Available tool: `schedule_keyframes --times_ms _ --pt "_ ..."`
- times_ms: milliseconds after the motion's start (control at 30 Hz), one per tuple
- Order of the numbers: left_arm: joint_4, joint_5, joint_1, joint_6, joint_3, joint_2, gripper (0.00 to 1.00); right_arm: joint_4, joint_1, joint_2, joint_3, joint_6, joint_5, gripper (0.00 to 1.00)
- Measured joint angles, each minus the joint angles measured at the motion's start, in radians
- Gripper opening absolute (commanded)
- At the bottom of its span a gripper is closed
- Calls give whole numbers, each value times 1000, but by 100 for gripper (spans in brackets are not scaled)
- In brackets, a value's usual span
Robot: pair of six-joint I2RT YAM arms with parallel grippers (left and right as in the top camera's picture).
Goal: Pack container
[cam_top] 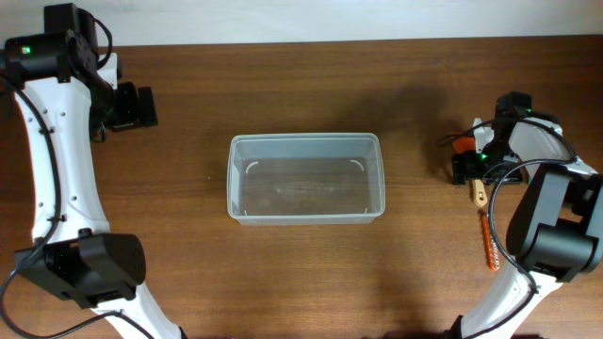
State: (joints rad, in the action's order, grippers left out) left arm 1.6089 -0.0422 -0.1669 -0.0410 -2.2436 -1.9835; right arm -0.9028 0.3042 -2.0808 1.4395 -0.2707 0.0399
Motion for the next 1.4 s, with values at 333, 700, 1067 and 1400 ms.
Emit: schedule_keyframes --times_ms 333,700,1067,1400 --pt "0 0 0 0 0 0 99 -8 5 -2 0 8 -27 96" --pt "0 0 0 0 0 0 99 -8 16 -5 0 10 -43 96" --pt "0 0 0 0 0 0 99 -8 16 -5 0 10 -42 76" --pt "0 0 0 0 0 0 99 -8 16 -5 0 10 -41 67"
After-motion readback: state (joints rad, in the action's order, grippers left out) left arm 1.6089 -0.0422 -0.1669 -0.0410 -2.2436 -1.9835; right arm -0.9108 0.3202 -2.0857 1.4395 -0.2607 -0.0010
